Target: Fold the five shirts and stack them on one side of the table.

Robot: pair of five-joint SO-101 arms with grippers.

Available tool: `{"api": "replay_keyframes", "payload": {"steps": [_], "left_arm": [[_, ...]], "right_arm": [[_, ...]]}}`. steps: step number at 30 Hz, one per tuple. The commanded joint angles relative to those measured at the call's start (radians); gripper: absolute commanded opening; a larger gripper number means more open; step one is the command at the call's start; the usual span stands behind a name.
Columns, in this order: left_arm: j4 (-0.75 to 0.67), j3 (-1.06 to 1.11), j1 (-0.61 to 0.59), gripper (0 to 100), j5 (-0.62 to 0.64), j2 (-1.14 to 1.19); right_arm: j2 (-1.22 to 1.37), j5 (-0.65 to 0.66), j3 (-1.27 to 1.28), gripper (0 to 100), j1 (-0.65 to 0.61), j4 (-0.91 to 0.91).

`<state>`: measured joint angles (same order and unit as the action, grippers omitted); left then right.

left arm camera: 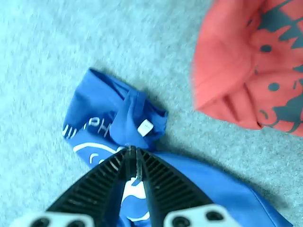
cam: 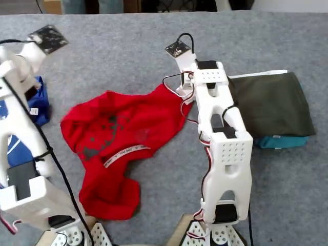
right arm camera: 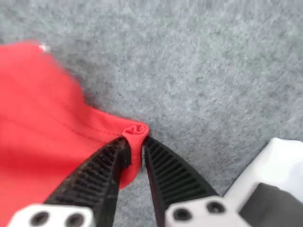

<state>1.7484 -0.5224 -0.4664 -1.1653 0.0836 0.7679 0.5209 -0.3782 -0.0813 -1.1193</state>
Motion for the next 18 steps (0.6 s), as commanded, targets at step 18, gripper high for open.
{"api": "replay_keyframes", "payload": {"steps": [18], "left_arm": [[-0.265, 0.483, 0.522, 21, 0.516, 0.000]], "right_arm": [[0.015, -0.002, -0.005, 1.5, -0.014, 0.023]]}}
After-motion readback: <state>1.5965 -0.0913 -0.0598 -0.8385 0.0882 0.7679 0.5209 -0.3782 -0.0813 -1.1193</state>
